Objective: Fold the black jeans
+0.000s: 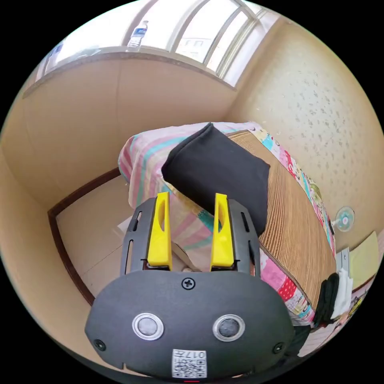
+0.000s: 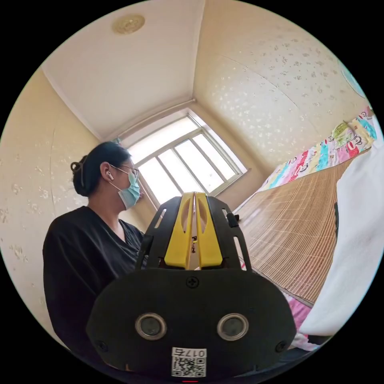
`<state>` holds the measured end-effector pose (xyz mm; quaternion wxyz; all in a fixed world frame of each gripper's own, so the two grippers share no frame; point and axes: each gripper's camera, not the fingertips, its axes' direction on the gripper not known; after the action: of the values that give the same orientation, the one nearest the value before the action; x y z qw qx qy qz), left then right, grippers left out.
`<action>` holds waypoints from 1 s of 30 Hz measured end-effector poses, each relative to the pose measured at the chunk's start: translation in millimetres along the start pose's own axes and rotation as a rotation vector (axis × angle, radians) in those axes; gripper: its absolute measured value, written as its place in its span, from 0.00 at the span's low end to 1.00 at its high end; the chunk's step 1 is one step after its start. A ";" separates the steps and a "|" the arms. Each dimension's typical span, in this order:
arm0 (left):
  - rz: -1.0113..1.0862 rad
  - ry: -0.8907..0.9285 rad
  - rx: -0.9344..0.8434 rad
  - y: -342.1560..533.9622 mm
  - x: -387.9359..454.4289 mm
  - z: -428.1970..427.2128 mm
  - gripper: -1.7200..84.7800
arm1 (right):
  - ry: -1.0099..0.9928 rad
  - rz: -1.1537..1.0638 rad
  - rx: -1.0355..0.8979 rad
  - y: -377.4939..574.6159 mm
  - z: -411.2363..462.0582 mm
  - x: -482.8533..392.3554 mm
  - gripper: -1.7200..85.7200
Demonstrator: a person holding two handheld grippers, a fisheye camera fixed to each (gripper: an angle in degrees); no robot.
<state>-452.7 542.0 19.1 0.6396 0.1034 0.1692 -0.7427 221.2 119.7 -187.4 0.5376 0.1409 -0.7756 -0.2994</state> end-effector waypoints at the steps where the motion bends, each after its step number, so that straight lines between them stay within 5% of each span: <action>1: -0.023 0.004 0.025 -3.8 -4.3 -2.1 0.20 | -0.014 0.007 0.019 0.0 -7.4 1.7 0.02; 4: 0.022 -0.042 0.088 -34.2 -1.1 -10.6 0.19 | -0.075 0.041 0.113 0.8 -43.7 7.4 0.02; 10: 0.287 -0.162 -0.079 -99.8 42.2 12.9 0.18 | -0.098 0.041 0.123 -5.2 -66.7 2.2 0.03; 12: 0.229 -0.090 -0.250 -120.4 25.1 41.8 0.18 | -0.122 0.033 0.073 -9.0 -58.9 7.6 0.03; 16: 0.101 0.199 -0.255 -138.3 -10.9 31.1 0.12 | -0.183 0.069 0.012 -6.7 -45.6 26.2 0.03; 18: 0.196 0.426 -0.256 -143.9 6.6 18.6 0.09 | -0.183 0.098 -0.046 -1.9 -37.3 40.5 0.02; 25: 0.635 0.715 -0.303 -98.6 171.9 -14.3 0.08 | -0.197 0.127 -0.122 8.5 -2.1 83.7 0.02; 30: 0.967 0.803 -0.124 45.1 327.2 -39.7 0.08 | -0.145 0.166 -0.072 35.8 31.8 118.7 0.02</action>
<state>-463.2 252.2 -143.9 0.7943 0.4016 0.3731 -0.2619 150.4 93.4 -84.1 0.5078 0.0346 -0.8101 -0.2908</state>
